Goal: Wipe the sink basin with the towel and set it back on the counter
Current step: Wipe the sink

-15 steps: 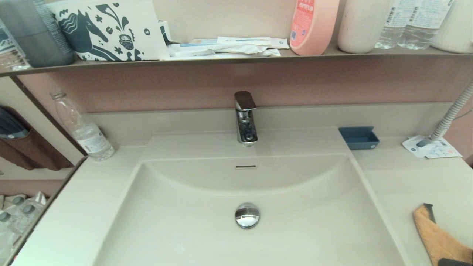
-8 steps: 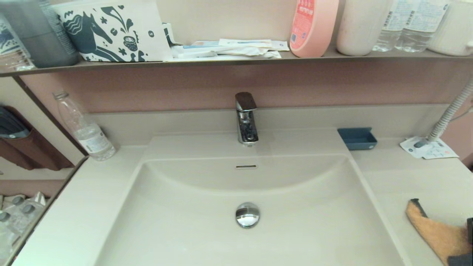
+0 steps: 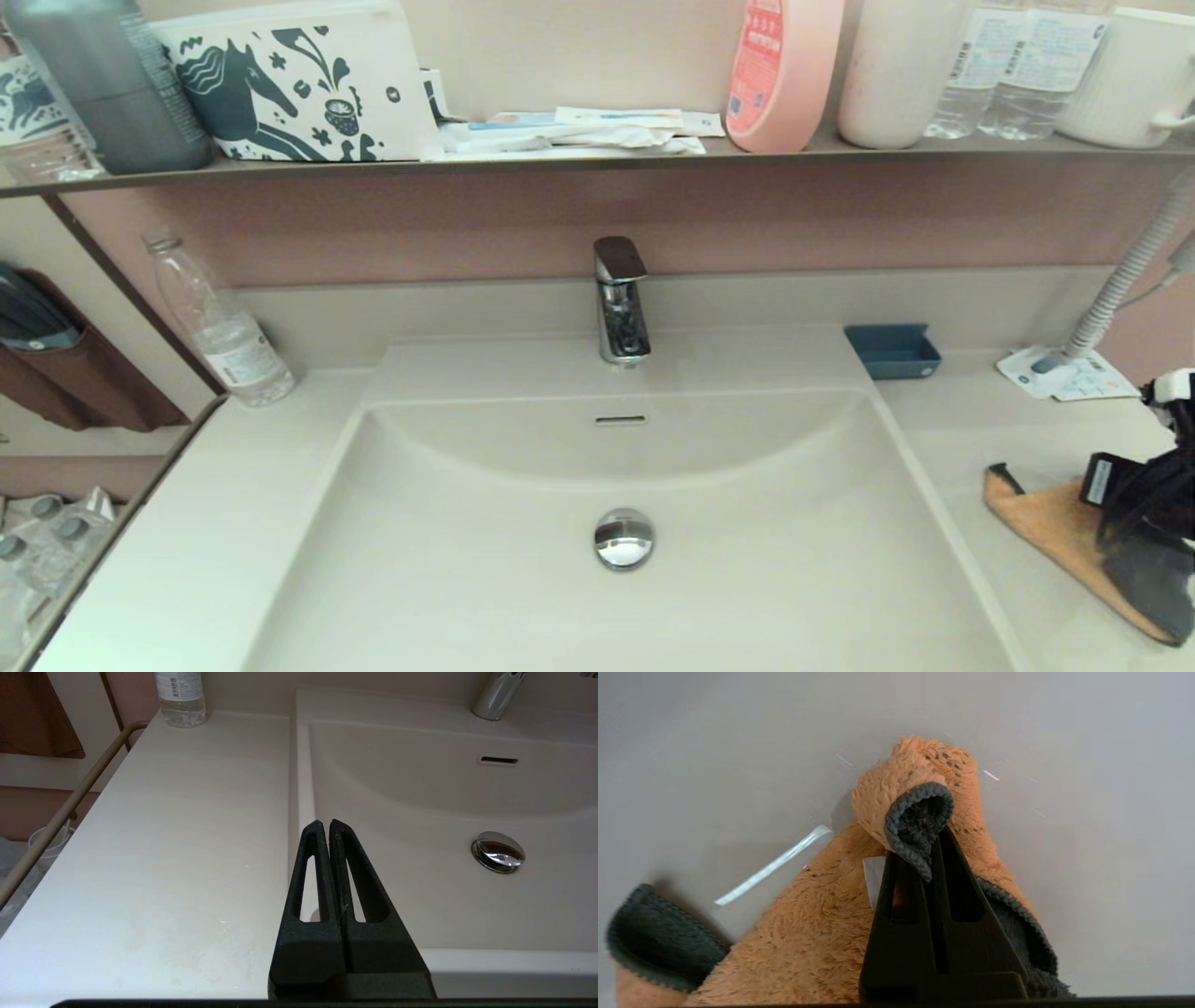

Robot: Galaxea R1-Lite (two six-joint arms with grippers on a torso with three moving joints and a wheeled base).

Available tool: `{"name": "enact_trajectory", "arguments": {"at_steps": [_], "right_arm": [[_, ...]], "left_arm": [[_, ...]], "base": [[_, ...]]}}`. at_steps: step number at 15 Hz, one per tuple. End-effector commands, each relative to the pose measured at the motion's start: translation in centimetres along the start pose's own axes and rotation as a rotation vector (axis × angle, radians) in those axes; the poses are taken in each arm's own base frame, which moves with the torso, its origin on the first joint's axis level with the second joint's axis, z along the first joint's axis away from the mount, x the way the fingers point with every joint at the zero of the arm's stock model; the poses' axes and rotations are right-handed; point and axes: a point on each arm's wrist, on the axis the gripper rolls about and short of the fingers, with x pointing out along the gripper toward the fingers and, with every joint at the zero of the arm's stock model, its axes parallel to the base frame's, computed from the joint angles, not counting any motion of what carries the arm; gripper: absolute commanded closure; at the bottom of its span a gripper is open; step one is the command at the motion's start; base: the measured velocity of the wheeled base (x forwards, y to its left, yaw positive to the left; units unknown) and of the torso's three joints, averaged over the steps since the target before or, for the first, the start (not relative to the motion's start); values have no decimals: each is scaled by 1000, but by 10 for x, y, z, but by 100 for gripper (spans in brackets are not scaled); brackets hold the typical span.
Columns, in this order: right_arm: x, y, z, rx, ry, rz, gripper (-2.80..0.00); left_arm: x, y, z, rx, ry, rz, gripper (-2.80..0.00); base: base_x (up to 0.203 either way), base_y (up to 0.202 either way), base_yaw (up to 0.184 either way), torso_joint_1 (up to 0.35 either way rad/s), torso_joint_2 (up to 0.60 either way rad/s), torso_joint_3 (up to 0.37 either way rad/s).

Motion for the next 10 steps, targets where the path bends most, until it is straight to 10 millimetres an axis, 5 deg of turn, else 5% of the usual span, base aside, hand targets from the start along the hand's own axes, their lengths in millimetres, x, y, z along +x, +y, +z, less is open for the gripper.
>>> {"name": "enact_trajectory", "arguments": {"at_steps": [1,7,10], "right_arm": [[20,17,-1,5,43,26,0],[33,70,14,40,-119,170,0],[32,99,4,-4,-143,165,0]], "left_arm": [[0,0,0,-1,1,1,0],[0,0,0,-1,0,1,0],[0,0,0,-1,-1,1,0]], "base": [[0,0,0,0,0,0],[0,0,0,0,0,0],[0,0,0,0,0,0]]}}
